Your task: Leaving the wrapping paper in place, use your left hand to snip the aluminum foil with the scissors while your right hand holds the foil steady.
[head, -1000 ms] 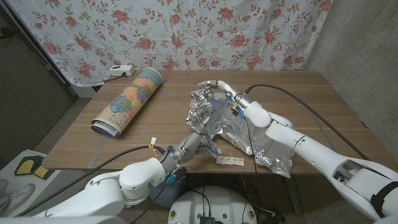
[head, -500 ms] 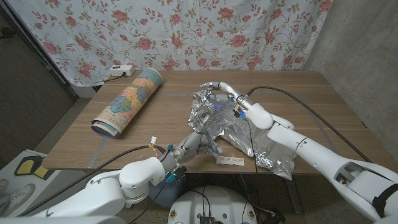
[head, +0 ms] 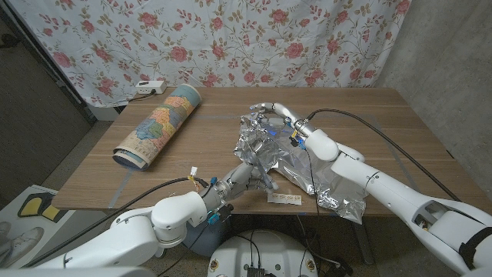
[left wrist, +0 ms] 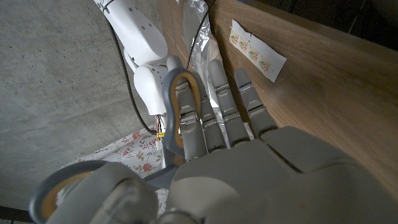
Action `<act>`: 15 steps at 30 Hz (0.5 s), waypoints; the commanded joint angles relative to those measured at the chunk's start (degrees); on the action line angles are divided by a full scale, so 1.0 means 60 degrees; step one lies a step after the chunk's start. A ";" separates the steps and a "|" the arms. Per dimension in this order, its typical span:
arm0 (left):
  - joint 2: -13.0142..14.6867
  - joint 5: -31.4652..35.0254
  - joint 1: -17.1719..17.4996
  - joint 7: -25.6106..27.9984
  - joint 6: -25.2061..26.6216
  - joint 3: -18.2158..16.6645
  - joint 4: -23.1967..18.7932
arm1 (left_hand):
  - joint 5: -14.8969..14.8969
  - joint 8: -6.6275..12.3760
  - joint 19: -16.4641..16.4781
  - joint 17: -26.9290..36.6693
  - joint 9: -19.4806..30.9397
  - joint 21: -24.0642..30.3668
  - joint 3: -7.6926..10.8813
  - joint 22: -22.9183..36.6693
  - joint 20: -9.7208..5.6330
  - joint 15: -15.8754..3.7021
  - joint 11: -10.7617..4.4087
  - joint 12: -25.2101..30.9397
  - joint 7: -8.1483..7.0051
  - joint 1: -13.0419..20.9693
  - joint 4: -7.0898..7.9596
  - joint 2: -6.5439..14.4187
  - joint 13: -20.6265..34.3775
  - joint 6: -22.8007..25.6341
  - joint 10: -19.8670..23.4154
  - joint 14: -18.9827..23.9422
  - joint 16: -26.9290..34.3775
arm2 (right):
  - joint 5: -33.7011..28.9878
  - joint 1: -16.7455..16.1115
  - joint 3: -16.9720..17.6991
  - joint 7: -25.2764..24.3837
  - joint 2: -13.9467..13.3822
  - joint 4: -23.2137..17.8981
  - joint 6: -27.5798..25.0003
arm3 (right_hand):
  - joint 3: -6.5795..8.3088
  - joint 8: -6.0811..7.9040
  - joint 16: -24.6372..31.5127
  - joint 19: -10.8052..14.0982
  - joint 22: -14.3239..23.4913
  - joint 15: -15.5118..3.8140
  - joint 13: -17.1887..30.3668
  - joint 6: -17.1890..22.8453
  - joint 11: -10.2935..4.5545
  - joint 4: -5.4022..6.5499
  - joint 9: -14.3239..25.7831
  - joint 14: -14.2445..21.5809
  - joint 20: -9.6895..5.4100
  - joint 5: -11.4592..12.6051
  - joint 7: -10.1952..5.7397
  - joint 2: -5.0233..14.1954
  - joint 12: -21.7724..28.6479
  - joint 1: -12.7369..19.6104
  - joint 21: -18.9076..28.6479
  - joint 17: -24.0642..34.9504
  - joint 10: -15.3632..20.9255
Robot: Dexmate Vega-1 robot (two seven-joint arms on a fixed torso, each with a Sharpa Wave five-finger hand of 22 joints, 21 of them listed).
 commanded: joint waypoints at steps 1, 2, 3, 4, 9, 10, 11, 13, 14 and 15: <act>0.0036 0.0349 -0.0298 0.0086 0.0480 0.0216 -0.0189 | 0.0076 -0.0045 -0.0005 0.0035 0.0014 -0.0021 -0.0027 0.0017 -0.0022 -0.0030 0.0366 0.0549 0.0341 0.0241 -0.0131 -0.0030 0.0189 -0.0383 0.0640 -0.0049 0.0038 | 0.0117 0.0009 0.0013 0.0036 -0.0003 0.0165 0.0081 | -0.0010 -0.0048 -0.0050 0.0069 0.0017 -0.1794 0.0012 0.0048 -0.0015 -0.0007 0.0039 0.0028 -0.0019 -0.0016 -0.0012 0.0028 0.0087 0.0106 -0.0005 0.0041 0.0095; 0.0017 0.0323 -0.0282 0.0115 0.0484 0.0207 -0.0189 | 0.0078 -0.0069 -0.0009 0.0020 0.0004 -0.0022 -0.0042 0.0017 -0.0030 -0.0041 0.0362 0.0524 0.0348 0.0282 -0.0160 -0.0070 0.0172 -0.0414 0.0599 -0.0055 0.0030 | 0.0116 0.0007 0.0012 0.0041 -0.0012 0.0164 0.0087 | -0.0010 -0.0049 -0.0052 0.0068 0.0017 -0.1794 0.0007 0.0048 -0.0016 -0.0007 0.0039 0.0029 -0.0016 -0.0017 -0.0012 0.0028 0.0084 0.0106 -0.0006 0.0043 0.0092; 0.0004 0.0314 -0.0265 0.0160 0.0503 0.0201 -0.0196 | 0.0081 -0.0088 -0.0018 0.0012 0.0010 -0.0024 -0.0066 0.0020 -0.0015 -0.0034 0.0413 0.0516 0.0368 0.0301 -0.0182 -0.0117 0.0173 -0.0457 0.0578 -0.0067 0.0022 | 0.0125 -0.0003 0.0017 0.0037 -0.0015 0.0160 0.0096 | -0.0011 -0.0049 -0.0053 0.0069 0.0017 -0.1794 0.0003 0.0048 -0.0016 -0.0006 0.0039 0.0030 -0.0015 -0.0017 -0.0011 0.0029 0.0083 0.0107 -0.0006 0.0045 0.0090; -0.0012 0.0311 -0.0239 0.0203 0.0492 0.0194 -0.0191 | 0.0082 -0.0097 -0.0029 0.0021 0.0016 -0.0028 -0.0080 0.0021 -0.0020 -0.0025 0.0420 0.0521 0.0395 0.0306 -0.0192 -0.0142 0.0199 -0.0480 0.0547 -0.0079 0.0024 | 0.0137 -0.0014 0.0021 0.0045 -0.0021 0.0144 0.0080 | -0.0011 -0.0049 -0.0055 0.0069 0.0017 -0.1794 -0.0004 0.0049 -0.0016 -0.0005 0.0039 0.0033 -0.0011 -0.0017 -0.0012 0.0030 0.0081 0.0107 -0.0006 0.0048 0.0088; -0.0093 0.0280 -0.0065 0.0347 0.0264 0.0136 -0.0131 | 0.0090 -0.0134 -0.0107 0.0004 0.0022 -0.0050 -0.0182 0.0044 0.0041 0.0111 0.0515 0.0464 0.0485 0.0194 -0.0207 -0.0258 0.0107 -0.0503 0.0556 -0.0136 -0.0003 | 0.0128 -0.0032 0.0000 0.0102 -0.0059 0.0116 0.0085 | -0.0012 -0.0047 -0.0064 0.0067 0.0017 -0.1795 -0.0014 0.0058 -0.0019 -0.0009 0.0039 0.0039 -0.0013 -0.0017 -0.0013 0.0029 0.0086 0.0116 -0.0008 0.0060 0.0089; -0.0104 0.0307 -0.0047 0.0390 0.0255 0.0136 -0.0139 | 0.0092 -0.0151 -0.0113 0.0006 0.0004 -0.0051 -0.0193 0.0049 0.0064 0.0128 0.0513 0.0459 0.0501 0.0155 -0.0201 -0.0263 0.0081 -0.0500 0.0587 -0.0147 -0.0005 | 0.0131 -0.0033 -0.0005 0.0116 -0.0062 0.0115 0.0086 | -0.0014 -0.0046 -0.0067 0.0066 0.0017 -0.1794 -0.0009 0.0062 -0.0018 -0.0009 0.0039 0.0042 -0.0006 -0.0017 -0.0013 0.0029 0.0098 0.0118 -0.0009 0.0065 0.0100; -0.0122 0.0322 -0.0024 0.0408 0.0209 0.0135 -0.0134 | 0.0093 -0.0153 -0.0115 -0.0021 0.0004 -0.0050 -0.0202 0.0056 0.0047 0.0156 0.0603 0.0458 0.0500 0.0109 -0.0194 -0.0267 0.0093 -0.0485 0.0567 -0.0131 -0.0015 | 0.0115 -0.0042 -0.0011 0.0101 -0.0058 0.0117 0.0090 | -0.0015 -0.0046 -0.0070 0.0067 0.0017 -0.1794 -0.0016 0.0063 -0.0018 -0.0010 0.0039 0.0042 0.0003 -0.0016 -0.0014 0.0028 0.0096 0.0120 -0.0009 0.0068 0.0097; -0.0169 0.0318 0.0026 0.0405 0.0073 0.0131 -0.0098 | 0.0096 -0.0158 -0.0118 -0.0033 0.0002 -0.0050 -0.0208 0.0061 0.0066 0.0155 0.0563 0.0473 0.0504 0.0066 -0.0186 -0.0268 0.0124 -0.0474 0.0559 -0.0129 -0.0020 | 0.0108 -0.0047 -0.0021 0.0102 -0.0053 0.0137 0.0109 | -0.0016 -0.0046 -0.0075 0.0065 0.0017 -0.1794 -0.0021 0.0065 -0.0017 -0.0009 0.0039 0.0044 -0.0002 -0.0017 -0.0014 0.0027 0.0098 0.0121 -0.0010 0.0072 0.0099; -0.0198 0.0341 0.0048 0.0440 0.0039 0.0138 -0.0096 | 0.0100 -0.0163 -0.0131 -0.0020 0.0006 -0.0053 -0.0213 0.0067 0.0077 0.0169 0.0578 0.0472 0.0515 0.0020 -0.0176 -0.0267 0.0127 -0.0475 0.0553 -0.0149 -0.0019 | 0.0091 -0.0054 -0.0024 0.0084 -0.0054 0.0137 0.0113 | -0.0018 -0.0046 -0.0077 0.0069 0.0017 -0.1794 -0.0026 0.0066 -0.0017 -0.0010 0.0039 0.0043 0.0003 -0.0017 -0.0014 0.0025 0.0097 0.0122 -0.0009 0.0074 0.0098; -0.0220 0.0316 0.0063 0.0449 0.0026 0.0134 -0.0093 | 0.0101 -0.0161 -0.0126 -0.0012 0.0011 -0.0051 -0.0215 0.0069 0.0073 0.0190 0.0582 0.0474 0.0519 -0.0003 -0.0170 -0.0266 0.0140 -0.0469 0.0539 -0.0147 -0.0012 | 0.0085 -0.0062 -0.0026 0.0081 -0.0057 0.0136 0.0119 | -0.0020 -0.0046 -0.0082 0.0068 0.0017 -0.1794 -0.0019 0.0067 -0.0017 -0.0010 0.0039 0.0042 0.0003 -0.0017 -0.0013 0.0022 0.0111 0.0122 -0.0010 0.0077 0.0111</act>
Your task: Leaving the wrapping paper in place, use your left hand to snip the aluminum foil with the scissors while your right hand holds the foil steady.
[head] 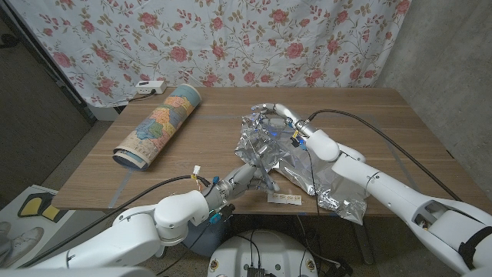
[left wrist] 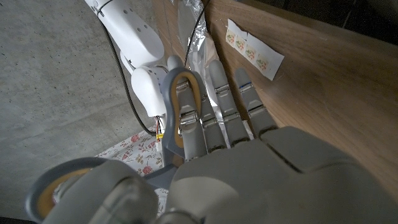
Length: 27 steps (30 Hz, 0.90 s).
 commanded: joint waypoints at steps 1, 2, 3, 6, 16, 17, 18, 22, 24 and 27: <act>-0.0181 0.0057 0.0182 0.0226 -0.0293 0.0004 0.0037 | 0.0044 -0.0019 -0.0066 0.0029 0.0041 -0.0017 -0.0093 0.0044 0.0018 0.0098 0.0599 0.0464 0.0549 -0.0274 0.0040 -0.0096 0.0106 -0.0424 0.0572 0.0003 -0.0016 | -0.0007 -0.0064 -0.0036 0.0029 -0.0034 0.0038 0.0081 | -0.0021 -0.0046 -0.0009 0.0068 0.0018 -0.1794 0.0044 0.0068 -0.0016 -0.0010 0.0039 0.0043 0.0004 -0.0017 -0.0013 -0.0019 0.0073 0.0081 -0.0010 0.0048 0.0113; -0.0221 0.0051 0.0210 0.0238 -0.0356 0.0009 0.0069 | 0.0044 -0.0020 -0.0074 0.0024 0.0045 -0.0019 -0.0094 0.0046 0.0024 0.0100 0.0593 0.0463 0.0545 -0.0293 0.0045 -0.0095 0.0101 -0.0425 0.0578 0.0010 -0.0015 | 0.0011 -0.0073 -0.0036 0.0043 -0.0038 0.0048 0.0109 | -0.0022 -0.0046 -0.0011 0.0072 0.0018 -0.1794 0.0040 0.0070 -0.0016 -0.0011 0.0039 0.0042 0.0003 -0.0017 -0.0013 -0.0020 0.0072 0.0082 -0.0009 0.0049 0.0112; -0.0251 0.0000 0.0228 0.0232 -0.0385 0.0004 0.0093 | 0.0045 -0.0020 -0.0078 0.0030 0.0051 -0.0019 -0.0095 0.0052 0.0027 0.0119 0.0619 0.0453 0.0557 -0.0347 0.0061 -0.0090 0.0086 -0.0414 0.0583 0.0004 -0.0013 | -0.0001 -0.0092 -0.0032 0.0016 -0.0042 0.0047 0.0131 | -0.0023 -0.0044 -0.0015 0.0072 0.0017 -0.1793 0.0032 0.0075 -0.0017 -0.0011 0.0039 0.0042 0.0008 -0.0017 -0.0014 -0.0021 0.0069 0.0083 -0.0009 0.0052 0.0110; -0.0287 -0.0040 0.0240 0.0251 -0.0359 0.0020 0.0104 | 0.0046 -0.0039 -0.0079 0.0029 0.0032 -0.0017 -0.0093 0.0060 0.0023 0.0109 0.0621 0.0478 0.0559 -0.0417 0.0080 -0.0081 0.0135 -0.0406 0.0572 0.0005 -0.0011 | 0.0023 -0.0141 -0.0008 -0.0037 -0.0045 0.0071 0.0265 | -0.0029 -0.0026 -0.0030 0.0062 0.0017 -0.1787 -0.0008 0.0125 -0.0023 -0.0009 0.0038 0.0041 -0.0010 -0.0019 -0.0017 -0.0022 0.0065 0.0085 -0.0015 0.0065 0.0135; -0.0295 -0.0411 0.0177 -0.0051 -0.0346 0.0038 0.0201 | 0.0077 -0.0078 -0.0092 0.0061 0.0076 -0.0022 -0.0077 0.0075 0.0048 0.0119 0.0602 0.0459 0.0563 -0.0679 0.0147 -0.0061 0.0185 -0.0446 0.0462 -0.0064 -0.0004 | -0.0009 -0.0362 0.0115 -0.0117 -0.0218 -0.0229 0.0299 | -0.0073 0.0011 -0.0093 0.0062 0.0012 -0.1786 -0.0166 0.0284 -0.0031 -0.0027 0.0010 0.0057 -0.0049 -0.0110 -0.0024 -0.0065 0.0150 0.0128 -0.0023 0.0120 0.0515; -0.0324 -0.0493 0.0159 -0.0115 -0.0363 0.0048 0.0248 | 0.0081 -0.0083 -0.0090 0.0053 0.0086 -0.0021 -0.0075 0.0077 0.0041 0.0124 0.0605 0.0443 0.0555 -0.0702 0.0151 -0.0061 0.0148 -0.0460 0.0484 -0.0073 -0.0011 | -0.0004 -0.0381 0.0128 -0.0121 -0.0232 -0.0242 0.0318 | -0.0076 0.0014 -0.0094 0.0068 0.0012 -0.1785 -0.0177 0.0294 -0.0031 -0.0028 0.0008 0.0059 -0.0052 -0.0115 -0.0023 -0.0066 0.0149 0.0130 -0.0021 0.0123 0.0526; -0.0358 -0.0516 0.0134 -0.0158 -0.0388 0.0074 0.0294 | 0.0083 -0.0085 -0.0095 0.0059 0.0090 -0.0024 -0.0075 0.0076 0.0044 0.0122 0.0599 0.0442 0.0562 -0.0712 0.0152 -0.0061 0.0149 -0.0464 0.0478 -0.0083 -0.0010 | 0.0014 -0.0395 0.0140 -0.0118 -0.0239 -0.0235 0.0360 | -0.0084 0.0019 -0.0094 0.0068 0.0011 -0.1785 -0.0210 0.0320 -0.0032 -0.0025 0.0003 0.0074 -0.0055 -0.0129 -0.0021 -0.0066 0.0143 0.0132 -0.0023 0.0134 0.0558; -0.0373 -0.0457 0.0010 -0.0267 -0.0364 0.0179 0.0317 | 0.0095 -0.0110 -0.0127 0.0061 0.0095 -0.0034 -0.0071 0.0084 0.0038 0.0128 0.0598 0.0462 0.0546 -0.0773 0.0158 -0.0064 0.0195 -0.0493 0.0463 -0.0113 -0.0014 | 0.0085 -0.0440 0.0181 -0.0112 -0.0233 -0.0166 0.0446 | -0.0102 0.0032 -0.0095 0.0076 0.0011 -0.1786 -0.0281 0.0382 -0.0033 -0.0019 -0.0008 0.0102 -0.0127 -0.0147 -0.0021 -0.0064 0.0118 0.0136 -0.0023 0.0158 0.0599; -0.0375 -0.0459 -0.0054 -0.0305 -0.0305 0.0217 0.0301 | 0.0101 -0.0123 -0.0139 0.0072 0.0084 -0.0043 -0.0070 0.0080 0.0044 0.0130 0.0594 0.0430 0.0531 -0.0799 0.0157 -0.0068 0.0184 -0.0491 0.0399 -0.0131 -0.0010 | 0.0210 -0.0445 0.0202 -0.0051 -0.0214 -0.0036 0.0527 | -0.0105 0.0030 -0.0094 0.0086 0.0011 -0.1791 -0.0332 0.0403 -0.0031 -0.0018 -0.0016 0.0126 -0.0191 -0.0152 -0.0024 -0.0050 0.0099 0.0152 -0.0021 0.0177 0.0627; -0.0357 -0.0450 -0.0108 -0.0316 -0.0245 0.0244 0.0278 | 0.0106 -0.0148 -0.0143 0.0049 0.0096 -0.0049 -0.0068 0.0076 0.0042 0.0141 0.0570 0.0421 0.0500 -0.0822 0.0151 -0.0074 0.0192 -0.0551 0.0366 -0.0154 -0.0030 | 0.0338 -0.0438 0.0215 0.0044 -0.0191 0.0096 0.0648 | -0.0109 0.0026 -0.0092 0.0096 0.0012 -0.1794 -0.0377 0.0416 -0.0024 -0.0011 -0.0024 0.0147 -0.0244 -0.0154 -0.0024 -0.0033 0.0076 0.0160 -0.0018 0.0197 0.0633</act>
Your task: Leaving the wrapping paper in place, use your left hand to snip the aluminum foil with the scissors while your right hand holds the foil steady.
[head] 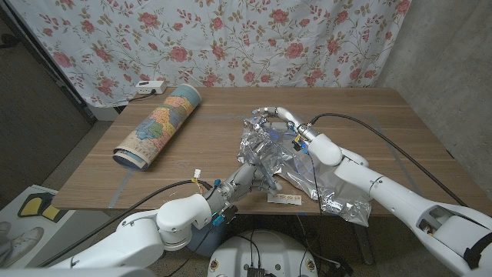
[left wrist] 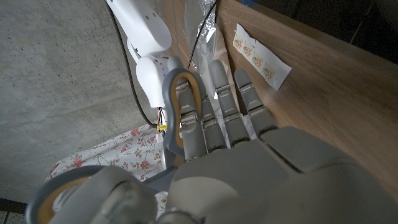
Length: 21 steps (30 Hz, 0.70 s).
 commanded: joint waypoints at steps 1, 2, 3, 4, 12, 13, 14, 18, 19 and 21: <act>-0.0039 -0.0093 -0.0260 -0.0234 0.0137 0.0168 0.0029 | 0.0074 -0.0048 -0.0008 0.0019 0.0003 -0.0013 -0.0034 0.0033 0.0011 0.0042 0.0524 0.0412 0.0450 -0.0124 0.0023 -0.0032 0.0184 -0.0573 0.0450 -0.0050 -0.0029 | 0.0316 -0.0118 0.0108 0.0119 -0.0010 0.0279 0.0345 | -0.0016 0.0024 0.0001 0.0063 0.0034 -0.1842 -0.0039 0.0076 -0.0040 0.0006 -0.0004 0.0116 -0.0126 -0.0049 -0.0025 0.0044 -0.0047 0.0103 -0.0018 0.0048 0.0154; -0.0031 -0.0091 -0.0288 -0.0247 0.0169 0.0180 0.0015 | 0.0076 -0.0057 -0.0014 0.0012 -0.0005 -0.0019 -0.0033 0.0029 0.0016 0.0041 0.0514 0.0399 0.0446 -0.0132 0.0018 -0.0035 0.0159 -0.0573 0.0461 -0.0056 -0.0033 | 0.0380 -0.0113 0.0108 0.0178 -0.0001 0.0328 0.0374 | -0.0014 0.0021 0.0003 0.0073 0.0035 -0.1845 -0.0058 0.0079 -0.0035 0.0011 -0.0007 0.0128 -0.0155 -0.0048 -0.0026 0.0057 -0.0063 0.0106 -0.0015 0.0056 0.0143; -0.0023 -0.0074 -0.0319 -0.0238 0.0221 0.0196 -0.0008 | 0.0079 -0.0062 -0.0008 0.0017 -0.0001 -0.0017 -0.0032 0.0030 0.0014 0.0037 0.0511 0.0407 0.0445 -0.0136 0.0014 -0.0035 0.0184 -0.0585 0.0440 -0.0068 -0.0033 | 0.0402 -0.0115 0.0111 0.0191 0.0009 0.0361 0.0371 | -0.0014 0.0021 0.0005 0.0088 0.0035 -0.1847 -0.0058 0.0085 -0.0031 0.0013 -0.0009 0.0139 -0.0176 -0.0048 -0.0026 0.0061 -0.0062 0.0110 -0.0010 0.0064 0.0146; -0.0026 -0.0070 -0.0331 -0.0232 0.0235 0.0204 -0.0017 | 0.0083 -0.0064 -0.0016 -0.0002 -0.0016 -0.0019 -0.0030 0.0032 0.0021 0.0015 0.0515 0.0396 0.0448 -0.0141 0.0007 -0.0036 0.0158 -0.0557 0.0456 -0.0060 -0.0039 | 0.0389 -0.0115 0.0113 0.0170 0.0019 0.0400 0.0380 | -0.0013 0.0020 0.0006 0.0085 0.0035 -0.1848 -0.0049 0.0088 -0.0030 0.0013 -0.0011 0.0145 -0.0185 -0.0048 -0.0026 0.0063 -0.0056 0.0114 -0.0011 0.0069 0.0151; -0.0051 -0.0094 -0.0416 -0.0177 0.0358 0.0247 -0.0041 | 0.0107 -0.0084 -0.0018 -0.0025 -0.0017 -0.0032 -0.0018 0.0023 0.0019 0.0002 0.0475 0.0390 0.0449 -0.0154 -0.0045 -0.0033 0.0145 -0.0539 0.0479 -0.0068 -0.0038 | 0.0390 -0.0170 0.0131 0.0193 -0.0017 0.0430 0.0438 | -0.0003 0.0018 0.0031 0.0124 0.0038 -0.1853 -0.0006 0.0116 -0.0021 0.0028 -0.0021 0.0222 -0.0207 -0.0042 -0.0020 0.0086 -0.0076 0.0136 0.0000 0.0129 0.0112; -0.0052 -0.0057 -0.0446 -0.0182 0.0380 0.0272 -0.0044 | 0.0112 -0.0086 -0.0013 -0.0030 -0.0012 -0.0032 -0.0016 0.0021 0.0021 0.0009 0.0489 0.0399 0.0446 -0.0152 -0.0053 -0.0030 0.0153 -0.0544 0.0491 -0.0065 -0.0038 | 0.0413 -0.0173 0.0140 0.0195 -0.0007 0.0455 0.0406 | -0.0002 0.0019 0.0031 0.0139 0.0039 -0.1856 0.0019 0.0125 -0.0024 0.0023 -0.0023 0.0232 -0.0187 -0.0043 -0.0020 0.0080 -0.0058 0.0148 0.0004 0.0139 0.0132; -0.0059 -0.0035 -0.0472 -0.0189 0.0394 0.0293 -0.0045 | 0.0115 -0.0086 -0.0011 -0.0034 -0.0006 -0.0034 -0.0014 0.0018 0.0015 0.0012 0.0451 0.0401 0.0443 -0.0150 -0.0059 -0.0027 0.0183 -0.0544 0.0446 -0.0064 -0.0038 | 0.0451 -0.0168 0.0148 0.0213 0.0000 0.0496 0.0393 | -0.0004 0.0019 0.0032 0.0142 0.0039 -0.1855 0.0000 0.0130 -0.0020 0.0026 -0.0025 0.0241 -0.0189 -0.0045 -0.0018 0.0078 -0.0084 0.0149 0.0003 0.0150 0.0114; -0.0092 0.0017 -0.0500 -0.0163 0.0388 0.0331 -0.0044 | 0.0129 -0.0094 -0.0021 -0.0018 -0.0016 -0.0041 -0.0005 0.0017 0.0015 0.0021 0.0461 0.0407 0.0428 -0.0132 -0.0093 -0.0020 0.0163 -0.0516 0.0501 -0.0074 -0.0022 | 0.0505 -0.0174 0.0181 0.0191 0.0008 0.0575 0.0385 | 0.0000 0.0012 0.0037 0.0139 0.0040 -0.1856 0.0025 0.0122 -0.0020 0.0027 -0.0029 0.0263 -0.0200 -0.0046 -0.0016 0.0083 -0.0076 0.0163 0.0000 0.0174 0.0132; -0.0094 0.0003 -0.0502 -0.0179 0.0375 0.0331 -0.0038 | 0.0131 -0.0099 -0.0015 -0.0025 -0.0010 -0.0041 -0.0005 0.0015 0.0017 0.0010 0.0449 0.0412 0.0423 -0.0127 -0.0104 -0.0023 0.0181 -0.0528 0.0486 -0.0063 -0.0020 | 0.0492 -0.0173 0.0176 0.0201 -0.0007 0.0577 0.0374 | -0.0002 0.0010 0.0038 0.0143 0.0041 -0.1855 0.0007 0.0118 -0.0017 0.0032 -0.0031 0.0270 -0.0196 -0.0048 -0.0016 0.0083 -0.0098 0.0159 0.0001 0.0181 0.0116; -0.0108 -0.0001 -0.0499 -0.0146 0.0386 0.0331 -0.0040 | 0.0135 -0.0096 -0.0017 -0.0031 0.0001 -0.0042 -0.0006 0.0016 0.0014 0.0011 0.0468 0.0393 0.0431 -0.0124 -0.0115 -0.0025 0.0153 -0.0526 0.0484 -0.0070 -0.0023 | 0.0565 -0.0196 0.0189 0.0225 -0.0006 0.0615 0.0430 | -0.0007 0.0009 0.0037 0.0142 0.0041 -0.1855 0.0016 0.0120 -0.0014 0.0039 -0.0032 0.0275 -0.0191 -0.0050 -0.0016 0.0079 -0.0093 0.0155 -0.0001 0.0194 0.0134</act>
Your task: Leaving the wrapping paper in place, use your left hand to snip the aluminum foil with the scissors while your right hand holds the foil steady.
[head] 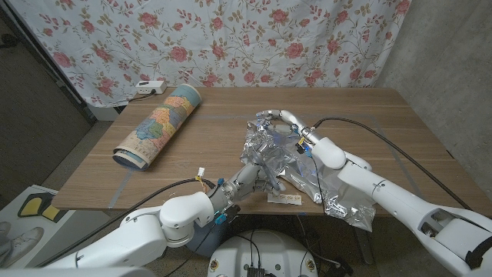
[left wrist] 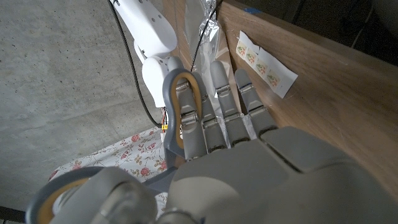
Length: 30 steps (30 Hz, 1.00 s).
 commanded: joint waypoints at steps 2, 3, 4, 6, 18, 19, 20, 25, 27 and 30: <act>-0.0095 -0.0010 -0.0095 0.0000 0.0031 0.0089 0.0021 | 0.0069 -0.0017 -0.0026 0.0008 0.0042 -0.0043 -0.0039 0.0023 0.0013 -0.0030 0.0428 0.0396 0.0447 -0.0030 -0.0087 -0.0013 0.0156 -0.0468 0.0523 -0.0026 0.0027 | 0.0142 -0.0098 0.0068 0.0033 -0.0041 0.0126 0.0117 | -0.0017 0.0033 0.0032 0.0042 0.0015 -0.1824 0.0039 0.0149 0.0013 0.0050 0.0011 0.0096 0.0002 -0.0044 0.0022 0.0006 0.0014 0.0028 0.0003 0.0070 0.0095; -0.0094 0.0014 -0.0104 0.0021 0.0052 0.0100 0.0015 | 0.0073 -0.0023 -0.0036 0.0005 0.0032 -0.0046 -0.0040 0.0027 0.0016 -0.0025 0.0457 0.0391 0.0451 -0.0029 -0.0097 -0.0014 0.0130 -0.0459 0.0553 -0.0031 0.0025 | 0.0144 -0.0121 0.0080 0.0011 -0.0046 0.0099 0.0131 | -0.0018 0.0038 0.0031 0.0042 0.0015 -0.1825 0.0049 0.0162 0.0012 0.0051 0.0011 0.0097 -0.0002 -0.0043 0.0022 0.0005 0.0024 0.0028 0.0002 0.0073 0.0113; -0.0097 0.0025 -0.0119 0.0010 0.0059 0.0115 0.0018 | 0.0075 -0.0025 -0.0030 0.0010 0.0036 -0.0042 -0.0040 0.0030 0.0015 -0.0033 0.0434 0.0400 0.0441 -0.0030 -0.0102 -0.0014 0.0156 -0.0464 0.0536 -0.0025 0.0032 | 0.0170 -0.0130 0.0088 0.0021 -0.0044 0.0101 0.0152 | -0.0017 0.0043 0.0033 0.0042 0.0015 -0.1825 0.0048 0.0177 0.0010 0.0050 0.0011 0.0101 -0.0002 -0.0042 0.0023 0.0006 0.0019 0.0030 0.0001 0.0078 0.0113; -0.0128 -0.0019 -0.0142 -0.0035 0.0045 0.0131 0.0049 | 0.0079 -0.0024 -0.0027 0.0012 0.0038 -0.0044 -0.0041 0.0027 0.0015 -0.0030 0.0464 0.0405 0.0448 -0.0031 -0.0111 -0.0014 0.0174 -0.0453 0.0522 -0.0024 0.0037 | 0.0241 -0.0145 0.0108 0.0009 -0.0003 0.0158 0.0187 | -0.0017 0.0055 0.0040 0.0042 0.0015 -0.1825 0.0036 0.0213 0.0008 0.0048 0.0009 0.0115 -0.0006 -0.0040 0.0024 0.0000 -0.0013 0.0035 0.0000 0.0091 0.0088; -0.0294 -0.0045 -0.0274 -0.0272 -0.0228 0.0211 0.0246 | 0.0112 -0.0039 -0.0027 -0.0003 0.0063 -0.0048 -0.0043 0.0033 0.0013 -0.0036 0.0434 0.0402 0.0414 -0.0063 -0.0167 -0.0005 0.0198 -0.0436 0.0490 -0.0034 0.0047 | 0.0755 -0.0353 0.0294 -0.0014 0.0132 0.0384 0.0482 | -0.0012 0.0097 0.0118 0.0149 0.0018 -0.1842 0.0098 0.0356 0.0023 0.0048 0.0000 0.0286 -0.0051 -0.0031 0.0031 0.0000 -0.0074 0.0055 0.0027 0.0186 0.0119; -0.0310 -0.0037 -0.0275 -0.0273 -0.0261 0.0214 0.0257 | 0.0116 -0.0047 -0.0024 0.0010 0.0045 -0.0050 -0.0043 0.0029 0.0006 -0.0022 0.0455 0.0393 0.0415 -0.0068 -0.0171 -0.0005 0.0168 -0.0421 0.0520 -0.0045 0.0052 | 0.0796 -0.0362 0.0306 0.0004 0.0139 0.0396 0.0506 | -0.0017 0.0098 0.0126 0.0152 0.0018 -0.1842 0.0097 0.0361 0.0029 0.0046 -0.0001 0.0302 -0.0054 -0.0031 0.0032 -0.0013 -0.0090 0.0054 0.0026 0.0195 0.0107; -0.0325 -0.0048 -0.0277 -0.0291 -0.0297 0.0211 0.0275 | 0.0120 -0.0056 -0.0024 0.0004 0.0038 -0.0050 -0.0044 0.0030 0.0009 -0.0034 0.0468 0.0398 0.0414 -0.0074 -0.0175 -0.0005 0.0171 -0.0423 0.0529 -0.0040 0.0053 | 0.0798 -0.0384 0.0323 -0.0030 0.0142 0.0399 0.0532 | -0.0022 0.0099 0.0131 0.0181 0.0018 -0.1843 0.0111 0.0368 0.0035 0.0045 -0.0003 0.0315 -0.0062 -0.0032 0.0032 -0.0022 -0.0096 0.0053 0.0035 0.0206 0.0120; -0.0368 -0.0060 -0.0236 -0.0252 -0.0452 0.0156 0.0291 | 0.0125 -0.0055 -0.0013 0.0006 0.0040 -0.0045 -0.0049 0.0036 0.0009 -0.0025 0.0469 0.0404 0.0426 -0.0101 -0.0182 -0.0007 0.0184 -0.0398 0.0527 -0.0036 0.0060 | 0.0886 -0.0472 0.0414 -0.0034 0.0103 0.0284 0.0726 | -0.0021 0.0136 0.0142 0.0227 0.0019 -0.1848 0.0109 0.0471 0.0037 0.0040 -0.0003 0.0350 -0.0084 -0.0029 0.0043 -0.0027 -0.0145 0.0063 0.0044 0.0232 0.0120; -0.0369 -0.0064 -0.0236 -0.0253 -0.0461 0.0151 0.0293 | 0.0128 -0.0056 -0.0021 0.0005 0.0043 -0.0046 -0.0051 0.0041 0.0015 -0.0029 0.0472 0.0401 0.0428 -0.0115 -0.0184 -0.0007 0.0162 -0.0394 0.0558 -0.0035 0.0062 | 0.0866 -0.0495 0.0437 -0.0050 0.0094 0.0225 0.0745 | -0.0023 0.0154 0.0148 0.0242 0.0019 -0.1848 0.0053 0.0526 0.0037 0.0044 -0.0004 0.0360 -0.0081 -0.0028 0.0043 -0.0024 -0.0217 0.0061 0.0044 0.0248 0.0114; -0.0411 -0.0057 -0.0229 -0.0257 -0.0549 0.0147 0.0324 | 0.0131 -0.0049 -0.0020 0.0011 0.0062 -0.0042 -0.0052 0.0049 0.0013 -0.0030 0.0455 0.0396 0.0449 -0.0136 -0.0189 -0.0006 0.0146 -0.0384 0.0572 -0.0020 0.0076 | 0.0825 -0.0559 0.0490 -0.0125 0.0097 0.0058 0.0833 | -0.0018 0.0163 0.0161 0.0259 0.0019 -0.1853 0.0023 0.0570 0.0034 0.0040 -0.0009 0.0386 -0.0083 -0.0027 0.0042 -0.0019 -0.0254 0.0073 0.0043 0.0269 0.0189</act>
